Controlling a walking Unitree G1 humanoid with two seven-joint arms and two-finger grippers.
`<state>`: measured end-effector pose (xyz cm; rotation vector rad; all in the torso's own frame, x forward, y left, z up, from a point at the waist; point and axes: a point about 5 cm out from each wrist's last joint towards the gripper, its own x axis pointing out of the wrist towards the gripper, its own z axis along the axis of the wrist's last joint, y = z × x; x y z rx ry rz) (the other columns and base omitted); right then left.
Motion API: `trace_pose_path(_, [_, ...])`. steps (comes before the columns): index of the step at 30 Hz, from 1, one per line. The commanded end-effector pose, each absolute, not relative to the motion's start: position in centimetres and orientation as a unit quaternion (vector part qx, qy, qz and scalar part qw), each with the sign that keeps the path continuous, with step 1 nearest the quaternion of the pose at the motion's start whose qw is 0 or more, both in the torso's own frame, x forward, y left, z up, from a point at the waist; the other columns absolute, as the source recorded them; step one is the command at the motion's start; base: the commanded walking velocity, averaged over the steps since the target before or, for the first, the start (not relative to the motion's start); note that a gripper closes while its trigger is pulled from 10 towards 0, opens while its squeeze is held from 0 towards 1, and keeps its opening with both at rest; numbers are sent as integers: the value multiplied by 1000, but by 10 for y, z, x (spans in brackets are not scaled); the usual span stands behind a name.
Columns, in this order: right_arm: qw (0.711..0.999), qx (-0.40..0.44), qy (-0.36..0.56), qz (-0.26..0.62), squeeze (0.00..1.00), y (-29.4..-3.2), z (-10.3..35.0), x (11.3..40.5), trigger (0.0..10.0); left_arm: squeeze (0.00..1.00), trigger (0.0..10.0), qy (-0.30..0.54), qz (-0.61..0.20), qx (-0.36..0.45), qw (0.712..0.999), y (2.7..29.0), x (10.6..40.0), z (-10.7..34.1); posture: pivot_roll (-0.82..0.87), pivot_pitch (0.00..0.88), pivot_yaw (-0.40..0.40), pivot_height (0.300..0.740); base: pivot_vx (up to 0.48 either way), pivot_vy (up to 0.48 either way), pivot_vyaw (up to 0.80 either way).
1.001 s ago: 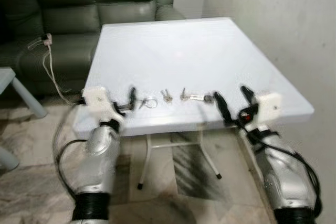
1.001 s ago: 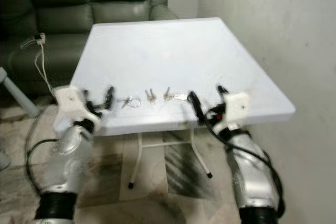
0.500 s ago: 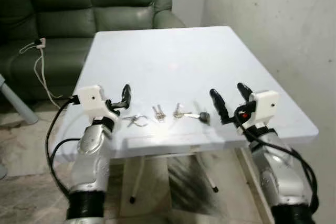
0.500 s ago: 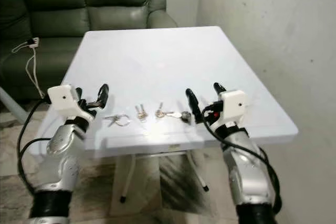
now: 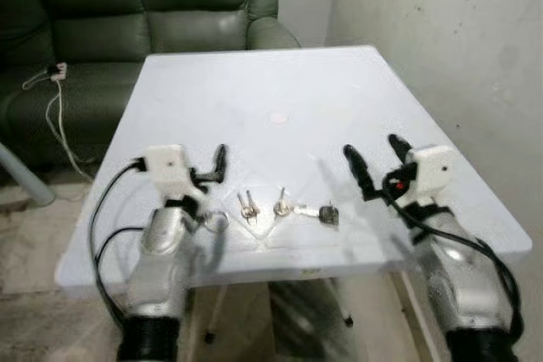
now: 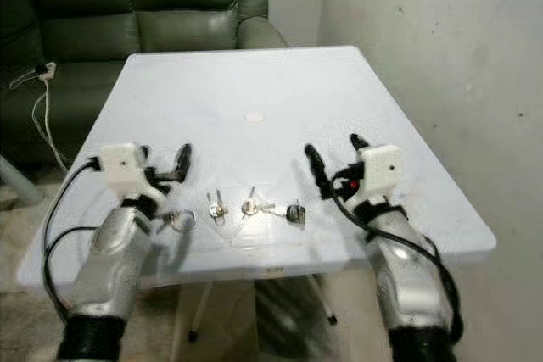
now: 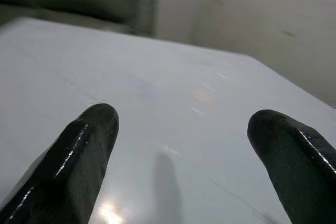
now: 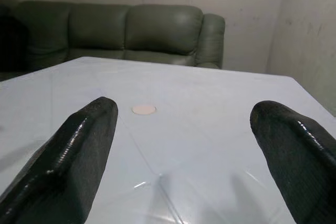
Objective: Hang keys on a hook
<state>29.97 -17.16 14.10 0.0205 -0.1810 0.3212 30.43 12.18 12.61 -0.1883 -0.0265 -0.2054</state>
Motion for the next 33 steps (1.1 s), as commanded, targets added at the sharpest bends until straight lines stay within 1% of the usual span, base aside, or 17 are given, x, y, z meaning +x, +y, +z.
trace_pose_path(1, [981, 4, -90, 171, 0, -169, 143, 299, 10000, 0, 10000, -16, -110, -75, 991, 123, 300, 127, -70, 0, -39, 740, 0, 0, 0])
trace_pose_path(6, [979, 8, -79, 186, 0, -165, 139, 297, 10000, 0, 10000, -7, -133, -83, 988, 114, 293, 122, -69, 0, -42, 740, 0, 0, 0])
trace_pose_path(7, [978, 17, -78, 190, 1000, -165, 139, 296, 10000, 0, 10000, -6, -137, -80, 987, 113, 291, 122, -67, 0, -45, 740, 0, 0, 0])
trace_pose_path(9, [974, 26, -81, 208, 1000, -162, 139, 293, 10000, 0, 10000, -5, -145, -76, 986, 110, 288, 122, -67, 0, -45, 740, 0, 0, 0])
trace_pose_path(15, [974, -1, -46, 220, 1000, -160, 129, 287, 10000, 0, 10000, -2, -179, -60, 982, 98, 278, 121, -65, 0, -48, 740, 0, 0, 0])
trace_pose_path(16, [973, -2, -45, 225, 749, -159, 128, 285, 10000, 0, 10000, -3, -185, -58, 981, 97, 276, 120, -65, 0, -49, 740, 0, 0, 0])
trace_pose_path(17, [972, -2, -41, 230, 4, -158, 127, 284, 10000, 0, 10000, -2, -191, -55, 980, 95, 274, 120, -65, 0, -50, 740, 0, 0, 0])
trace_pose_path(21, [970, -4, -31, 242, 0, -153, 124, 280, 10000, 0, 10000, 5, -209, -55, 976, 88, 265, 117, -63, 0, -53, 740, 0, 0, 0])
trace_pose_path(23, [968, 11, -22, 250, 0, -150, 122, 279, 10000, 0, 10000, 8, -212, -55, 976, 86, 261, 115, -61, 0, -56, 740, 0, 0, 0])
trace_pose_path(28, [972, 19, -5, 236, 0, -140, 120, 282, 10000, 0, 10000, 27, -220, -63, 973, 81, 249, 109, -50, 5, -62, 740, 0, 0, 0])
trace_pose_path(33, [973, 18, 6, 228, 0, -133, 117, 283, 10000, 0, 10000, 31, -220, -63, 973, 81, 244, 108, -39, 9, -65, 740, 0, 0, 0])
